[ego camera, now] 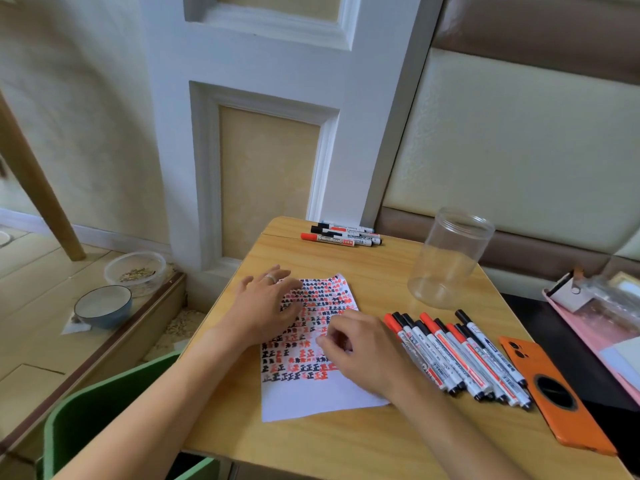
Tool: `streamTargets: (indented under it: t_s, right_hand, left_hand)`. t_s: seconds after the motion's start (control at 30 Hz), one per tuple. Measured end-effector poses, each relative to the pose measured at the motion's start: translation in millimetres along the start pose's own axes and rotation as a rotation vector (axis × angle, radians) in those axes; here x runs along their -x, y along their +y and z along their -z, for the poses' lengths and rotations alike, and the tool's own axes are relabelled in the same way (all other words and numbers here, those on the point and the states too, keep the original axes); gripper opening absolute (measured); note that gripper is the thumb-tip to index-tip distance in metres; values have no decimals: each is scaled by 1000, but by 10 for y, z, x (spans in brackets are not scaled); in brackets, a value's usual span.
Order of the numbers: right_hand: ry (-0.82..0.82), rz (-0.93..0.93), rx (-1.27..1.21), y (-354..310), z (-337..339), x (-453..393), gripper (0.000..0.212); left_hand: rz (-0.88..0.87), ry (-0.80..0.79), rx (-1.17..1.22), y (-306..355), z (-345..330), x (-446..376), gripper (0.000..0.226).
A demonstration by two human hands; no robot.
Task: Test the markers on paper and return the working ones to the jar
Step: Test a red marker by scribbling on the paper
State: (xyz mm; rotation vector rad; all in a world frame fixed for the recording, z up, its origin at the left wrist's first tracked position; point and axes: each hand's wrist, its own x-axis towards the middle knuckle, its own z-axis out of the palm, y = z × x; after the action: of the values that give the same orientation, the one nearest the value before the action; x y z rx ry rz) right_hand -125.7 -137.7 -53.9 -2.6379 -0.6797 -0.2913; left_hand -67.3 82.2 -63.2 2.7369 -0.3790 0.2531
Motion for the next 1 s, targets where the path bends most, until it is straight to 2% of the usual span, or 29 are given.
streamTargets:
  t_s: [0.13,0.3,0.53,0.7,0.83,1.0]
  right_hand:
    - [103,-85,8,105,42,-366,22]
    - [155,-160,106,396,28,-1169,14]
    - [151,-248,264,776,-240,-2045,33]
    - [131,-228,367,808,-353,-2359,33]
    - [114,-250,430,834,-393,-2450,18]
    - [88,-192,478,780,-348,-2440,16]
  left_hand:
    - [22,-89,21,-159,-61,-76,54]
    - [26,-65,27,-221,-106,-108,53]
    - [49,-7,44,-186,-91,-112,50]
    - [52,-16,38,-169,-76,-99,51]
    - [42,-15,47,-175,-71,-93,51]
    - [42,-10,58,-180,-77,-89,53]
